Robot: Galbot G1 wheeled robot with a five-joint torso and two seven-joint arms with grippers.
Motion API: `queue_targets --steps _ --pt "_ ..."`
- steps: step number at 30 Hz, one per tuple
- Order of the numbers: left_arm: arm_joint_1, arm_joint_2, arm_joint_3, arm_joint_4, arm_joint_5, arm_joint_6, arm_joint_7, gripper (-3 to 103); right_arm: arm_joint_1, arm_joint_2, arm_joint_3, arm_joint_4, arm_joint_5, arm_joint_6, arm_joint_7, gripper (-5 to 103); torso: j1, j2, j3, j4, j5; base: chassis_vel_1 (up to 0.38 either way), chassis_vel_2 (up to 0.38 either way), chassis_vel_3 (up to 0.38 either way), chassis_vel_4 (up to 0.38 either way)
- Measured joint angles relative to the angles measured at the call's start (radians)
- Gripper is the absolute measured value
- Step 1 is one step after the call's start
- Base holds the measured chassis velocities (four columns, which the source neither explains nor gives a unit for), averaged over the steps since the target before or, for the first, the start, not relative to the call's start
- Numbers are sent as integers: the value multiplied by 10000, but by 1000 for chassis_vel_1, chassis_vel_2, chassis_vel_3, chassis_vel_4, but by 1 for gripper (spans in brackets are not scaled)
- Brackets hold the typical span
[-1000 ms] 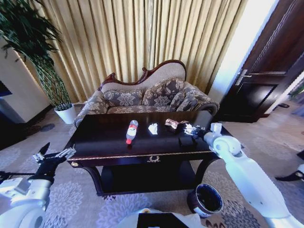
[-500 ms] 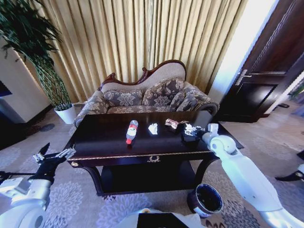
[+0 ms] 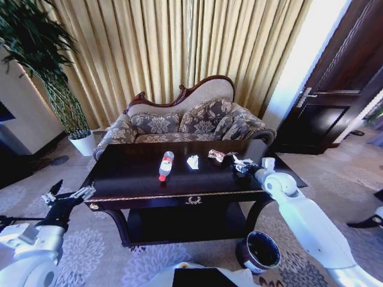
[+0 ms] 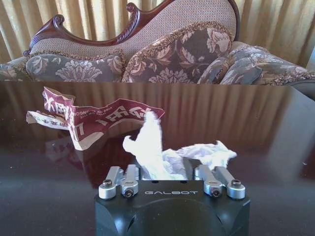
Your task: Move to the front of the table and place the trash on the table into the trash bin.
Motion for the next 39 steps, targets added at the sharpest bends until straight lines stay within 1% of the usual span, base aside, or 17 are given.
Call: queue_targets --steps 2,3,4,6,7,9,12,13,16,21,23,24,28,30,32,35,39 --pt "0 8 4 -4 0 -1 0 100 -27 4 7 0 -6 9 0 40 0 0 0 0 0 0 0 0 0" --pt "-5 20 6 -5 0 -2 1 100 -44 12 14 2 -12 22 0 34 0 0 0 0 0 0 0 0 0" --pt "-6 27 7 -8 0 -2 0 100 -51 17 18 2 -17 27 0 34 0 0 0 0 0 0 0 0 0" --pt "-9 53 8 -35 -1 -3 0 100 -66 35 27 4 -26 39 -3 23 0 0 0 0 0 0 0 0 0" --pt "-9 53 8 -35 -1 -3 0 100 -66 35 27 4 -26 39 -3 23 0 0 0 0 0 0 0 0 0" --pt "-9 66 7 -55 -6 -3 0 100 -74 35 31 7 -29 52 -4 13 0 0 0 0 0 0 0 0 0" --pt "-6 67 -2 -74 -9 -4 0 100 -96 32 40 26 -29 63 -6 7 0 0 0 0 0 0 0 0 0" --pt "3 61 -19 -87 -11 -6 0 100 -132 23 74 64 -29 84 -7 1 0 0 0 0 1 0 0 0 0" --pt "16 56 -43 -112 -15 -13 0 100 -232 20 202 171 -19 184 -7 1 0 0 0 1 0 0 0 0 0" --pt "20 43 -52 -172 -45 -18 -4 100 -763 191 744 739 12 786 -40 0 0 0 0 0 0 0 0 0 0" --pt "22 40 -39 -190 -54 -26 -5 100 -1351 366 1189 1451 35 1288 -41 0 0 0 0 0 0 0 0 0 0" --pt "22 40 -39 -190 -54 -26 -5 100 -1351 366 1189 1451 35 1288 -41 0 0 0 0 0 0 0 0 0 0" --pt "29 48 -79 -193 -88 -69 -15 100 -2335 735 1731 2933 10 2323 189 0 -1 0 0 -1 1 0 0 0 0" --pt "35 48 -87 -194 -96 -79 -18 100 -2568 869 1843 3290 -27 2461 271 0 -1 1 0 1 -2 0 0 0 0" --pt "45 43 -94 -195 -106 -106 -22 100 -2851 1051 1933 3664 -141 2606 338 0 -1 1 -1 2 -2 0 0 0 0" --pt "76 41 -110 -195 -195 -192 -33 100 -3563 1530 2062 4328 -808 2946 383 0 0 1 -1 1 -2 0 0 0 0" --pt "96 65 -140 -196 -243 -243 -37 100 -4123 1934 2144 4813 -1161 3069 417 0 -1 1 -1 -1 1 0 0 0 0"
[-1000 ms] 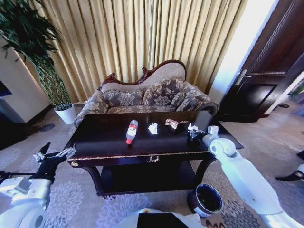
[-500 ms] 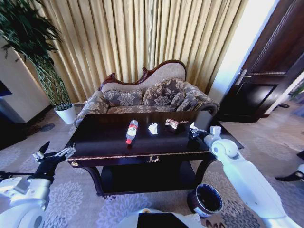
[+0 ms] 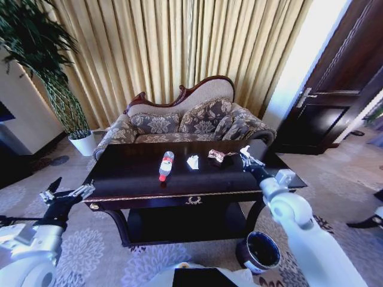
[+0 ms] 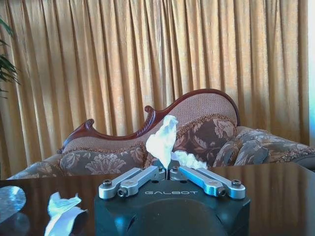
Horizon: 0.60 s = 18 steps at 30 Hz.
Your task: Move to the front of the table and place the trash on the table into the trash bin.
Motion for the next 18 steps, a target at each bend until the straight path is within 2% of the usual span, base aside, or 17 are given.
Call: queue_targets --steps 5,18 --pt "31 27 -112 0 -75 -7 -4 100 -789 497 80 741 -347 13 62 0 0 0 1 0 -3 0 0 0 0" --pt "34 91 -178 0 -193 2 6 100 -1460 854 240 1365 -670 -136 84 0 0 0 1 1 -1 0 0 0 0"
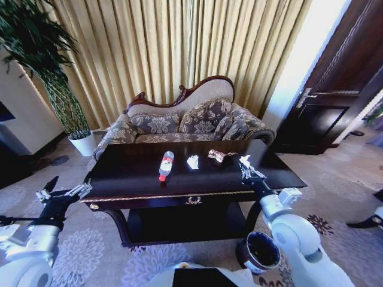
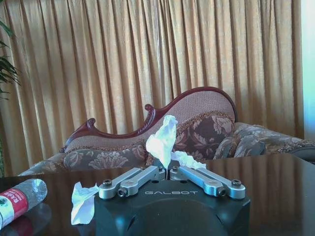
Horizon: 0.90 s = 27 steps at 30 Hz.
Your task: Move to the front of the table and place the trash on the table into the trash bin.
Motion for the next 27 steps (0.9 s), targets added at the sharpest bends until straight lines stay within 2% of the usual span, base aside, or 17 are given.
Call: queue_targets --steps 9,27 --pt "11 0 -10 3 -42 4 7 100 -11 12 -1 48 -102 -33 -1 0 0 0 0 0 0 22 -28 -24 24" --pt "85 -67 -19 4 -38 26 7 100 3 8 -38 -111 -123 -42 -26 0 0 0 0 0 1 106 -100 -110 100"
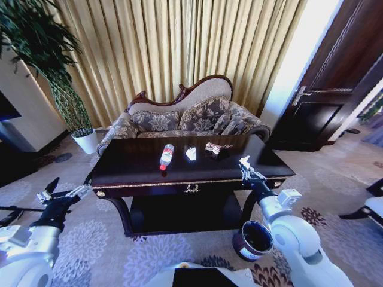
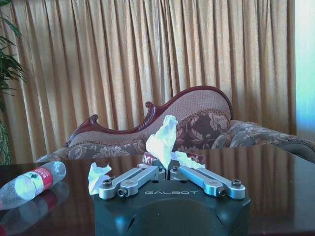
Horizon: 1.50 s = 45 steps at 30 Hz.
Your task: Move to the front of the table and place the trash on the table into the trash bin.
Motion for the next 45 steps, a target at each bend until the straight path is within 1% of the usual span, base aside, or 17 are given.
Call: queue_targets --steps 10,15,16,17,20,21,23,24,26,29,31,32,34,40,43,44,45 --pt "31 -7 15 0 36 2 2 100 20 76 49 -762 -197 166 -104 0 -3 3 -2 0 -1 112 -111 -114 110" --pt "10 -7 30 0 40 -3 5 100 317 117 86 -3175 -583 633 -469 0 -3 2 -1 0 -1 16 -22 -30 24" --pt "10 -7 30 0 40 -3 5 100 317 117 86 -3175 -583 633 -469 0 -3 2 -1 0 -1 0 0 0 0" --pt "9 -12 29 0 39 -4 6 100 476 114 74 -4172 -754 780 -527 0 3 -2 2 0 3 0 0 0 0" --pt "24 -32 18 1 38 -18 5 100 779 114 59 -5828 -799 892 -573 0 8 -4 3 0 3 0 0 0 0" --pt "24 -32 18 1 38 -18 5 100 779 114 59 -5828 -799 892 -573 0 8 -4 3 0 3 0 0 0 0" --pt "41 -33 4 0 36 -26 5 100 917 141 41 -6639 -796 977 -609 0 7 -3 4 -1 3 0 0 0 0" --pt "39 -31 3 1 35 -27 4 100 1137 180 10 -7561 -970 1127 -695 0 5 -3 1 -1 2 0 0 0 0" --pt "27 -32 2 0 35 -27 -6 100 1243 192 -9 -7940 -1048 1181 -715 0 2 -2 0 -1 0 0 0 0 0" --pt "-8 -45 6 0 32 -18 -33 100 1900 250 -81 -9767 -1280 1353 -730 0 0 0 0 -1 1 0 0 0 0" --pt "-7 -46 6 0 31 -17 -34 100 1942 252 -85 -9872 -1293 1365 -730 0 -1 0 0 -1 1 0 0 0 0" --pt "-1 -61 5 1 31 -16 -40 100 2330 271 -130 -10777 -1449 1474 -727 0 1 0 0 -2 -1 0 0 0 0" --pt "20 -94 -3 0 31 -22 -42 100 2794 324 -204 -11766 -1706 1755 -710 0 2 -1 1 1 1 0 0 0 0" --pt "47 -142 -13 1 31 -40 -41 100 3291 493 -317 -12711 -2135 1975 -642 0 1 -1 1 0 -1 0 0 0 0" --pt "60 -176 -38 1 31 -51 -37 100 3429 663 -373 -12930 -2489 1898 -285 -1 1 -1 0 1 0 0 0 0 0" --pt "60 -177 -54 1 32 -53 -41 100 3398 687 -375 -12837 -2496 1800 -249 4 1 -1 1 1 0 0 0 0 0" --pt "60 -177 -54 1 32 -53 -41 100 3398 687 -375 -12837 -2496 1800 -249 4 1 -1 1 1 0 0 0 0 0"
